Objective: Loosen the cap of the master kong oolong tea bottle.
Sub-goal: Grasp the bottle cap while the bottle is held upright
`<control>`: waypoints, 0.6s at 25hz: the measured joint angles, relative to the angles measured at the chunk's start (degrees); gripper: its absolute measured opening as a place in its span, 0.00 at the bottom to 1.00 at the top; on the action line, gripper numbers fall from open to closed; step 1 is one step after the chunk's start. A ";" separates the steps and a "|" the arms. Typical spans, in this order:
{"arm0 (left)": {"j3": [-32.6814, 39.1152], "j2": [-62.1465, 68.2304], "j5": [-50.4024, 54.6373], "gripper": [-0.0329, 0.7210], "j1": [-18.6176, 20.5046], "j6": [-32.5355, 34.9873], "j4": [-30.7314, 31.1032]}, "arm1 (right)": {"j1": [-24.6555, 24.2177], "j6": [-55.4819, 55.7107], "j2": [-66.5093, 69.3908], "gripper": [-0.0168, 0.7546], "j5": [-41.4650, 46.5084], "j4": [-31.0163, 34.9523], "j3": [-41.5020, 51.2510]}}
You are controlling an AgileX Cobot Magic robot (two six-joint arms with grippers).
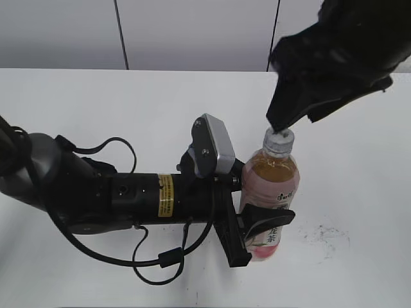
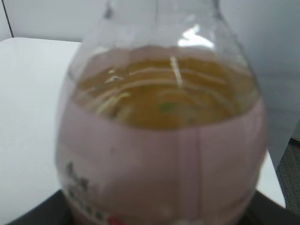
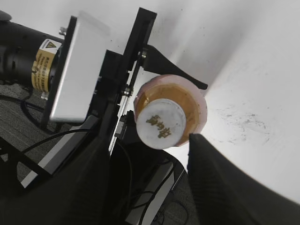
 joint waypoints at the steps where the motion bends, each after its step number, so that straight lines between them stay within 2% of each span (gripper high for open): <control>1: 0.00 -0.07 0.18 0.56 0.00 -0.21 0.05 | 0.73 1.51 0.80 0.55 0.02 -0.49 -0.07; 15: -0.07 -0.14 0.38 0.56 0.00 -0.46 0.11 | 1.51 10.45 4.50 0.55 0.29 -3.93 -0.14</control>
